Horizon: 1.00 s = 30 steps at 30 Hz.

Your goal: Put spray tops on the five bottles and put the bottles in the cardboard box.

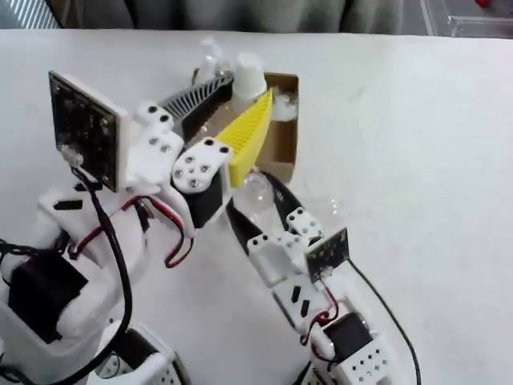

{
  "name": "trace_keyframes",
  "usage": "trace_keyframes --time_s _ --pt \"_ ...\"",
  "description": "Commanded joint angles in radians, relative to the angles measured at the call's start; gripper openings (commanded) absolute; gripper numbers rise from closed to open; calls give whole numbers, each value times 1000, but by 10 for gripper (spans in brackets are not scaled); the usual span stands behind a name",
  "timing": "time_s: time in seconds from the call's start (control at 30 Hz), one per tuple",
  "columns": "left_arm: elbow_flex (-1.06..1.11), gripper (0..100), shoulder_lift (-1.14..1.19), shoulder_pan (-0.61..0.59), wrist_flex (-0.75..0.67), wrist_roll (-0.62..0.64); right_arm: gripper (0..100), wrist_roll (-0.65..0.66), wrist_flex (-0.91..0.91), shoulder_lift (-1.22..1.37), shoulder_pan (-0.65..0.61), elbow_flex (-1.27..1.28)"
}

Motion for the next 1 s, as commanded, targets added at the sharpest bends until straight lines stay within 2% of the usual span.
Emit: trace_keyframes --time_s 0.0,0.23,0.6,0.83,0.97 --pt "-55 22 -21 10 28 20 15 -3 2 -12 -2 9" --pt "-35 22 -22 10 29 26 15 -3 2 -13 1 9" --pt "153 22 -33 12 23 26 15 -3 2 -13 1 9" --pt "333 22 -162 44 20 25 15 -3 2 -15 2 9" --pt "483 22 -231 36 -83 25 15 -3 2 -15 2 9"
